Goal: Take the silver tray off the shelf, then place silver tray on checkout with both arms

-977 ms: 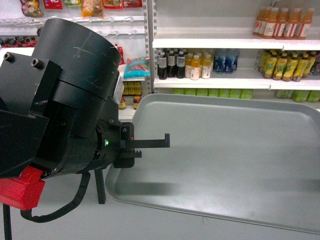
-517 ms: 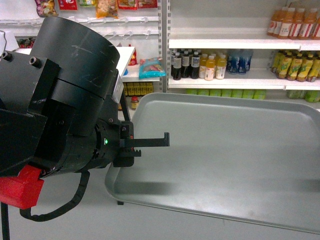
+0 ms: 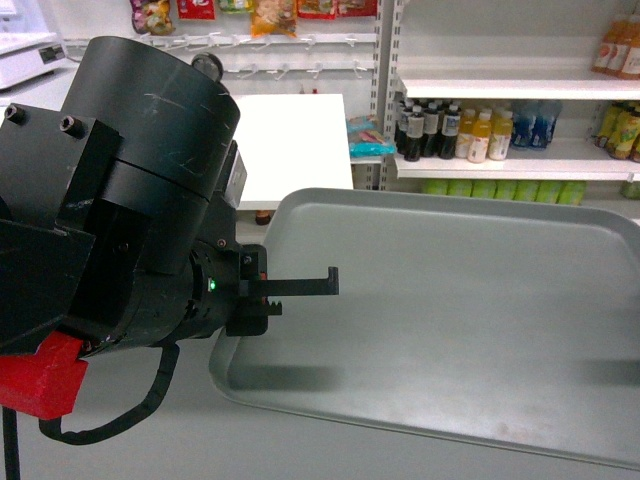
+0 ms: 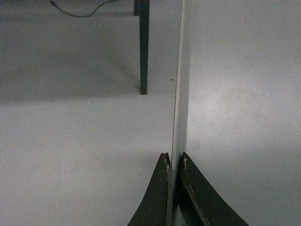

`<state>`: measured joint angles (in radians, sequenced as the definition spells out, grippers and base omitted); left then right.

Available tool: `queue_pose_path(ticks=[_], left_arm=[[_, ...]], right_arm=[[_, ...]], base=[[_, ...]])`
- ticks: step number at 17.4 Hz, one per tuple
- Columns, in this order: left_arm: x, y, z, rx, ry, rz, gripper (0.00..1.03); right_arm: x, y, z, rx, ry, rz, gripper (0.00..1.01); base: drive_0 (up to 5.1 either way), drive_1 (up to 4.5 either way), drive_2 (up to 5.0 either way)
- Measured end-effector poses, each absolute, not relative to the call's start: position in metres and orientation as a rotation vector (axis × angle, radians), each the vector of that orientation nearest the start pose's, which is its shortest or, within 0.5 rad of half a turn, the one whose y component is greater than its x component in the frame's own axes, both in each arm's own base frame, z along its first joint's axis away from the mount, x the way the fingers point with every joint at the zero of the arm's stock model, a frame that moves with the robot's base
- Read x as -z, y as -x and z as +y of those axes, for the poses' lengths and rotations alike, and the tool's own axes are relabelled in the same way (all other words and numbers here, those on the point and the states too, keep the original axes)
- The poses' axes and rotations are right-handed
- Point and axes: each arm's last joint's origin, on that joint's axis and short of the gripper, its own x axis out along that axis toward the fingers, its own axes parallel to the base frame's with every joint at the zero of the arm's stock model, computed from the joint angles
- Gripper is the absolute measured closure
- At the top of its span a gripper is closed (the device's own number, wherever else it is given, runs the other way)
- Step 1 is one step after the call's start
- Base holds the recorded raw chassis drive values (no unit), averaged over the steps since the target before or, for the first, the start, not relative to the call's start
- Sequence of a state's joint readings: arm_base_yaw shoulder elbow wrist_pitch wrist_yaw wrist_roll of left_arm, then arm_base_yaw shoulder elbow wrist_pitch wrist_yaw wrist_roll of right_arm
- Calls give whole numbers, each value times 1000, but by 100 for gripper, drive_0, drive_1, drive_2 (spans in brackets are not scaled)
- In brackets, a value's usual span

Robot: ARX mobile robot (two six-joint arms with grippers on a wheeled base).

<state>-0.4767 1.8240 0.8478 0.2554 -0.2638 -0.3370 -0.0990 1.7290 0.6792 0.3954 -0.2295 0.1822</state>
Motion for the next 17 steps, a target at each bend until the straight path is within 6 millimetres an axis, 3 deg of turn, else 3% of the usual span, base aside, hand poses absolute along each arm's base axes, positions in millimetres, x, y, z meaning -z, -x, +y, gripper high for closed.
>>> queue_pose_path(ticks=[17], left_arm=[[-127, -310, -152, 89, 63, 695, 100]], right_arm=[[-123, -311, -24, -68, -283, 655, 99]], base=[[-502, 239, 239]])
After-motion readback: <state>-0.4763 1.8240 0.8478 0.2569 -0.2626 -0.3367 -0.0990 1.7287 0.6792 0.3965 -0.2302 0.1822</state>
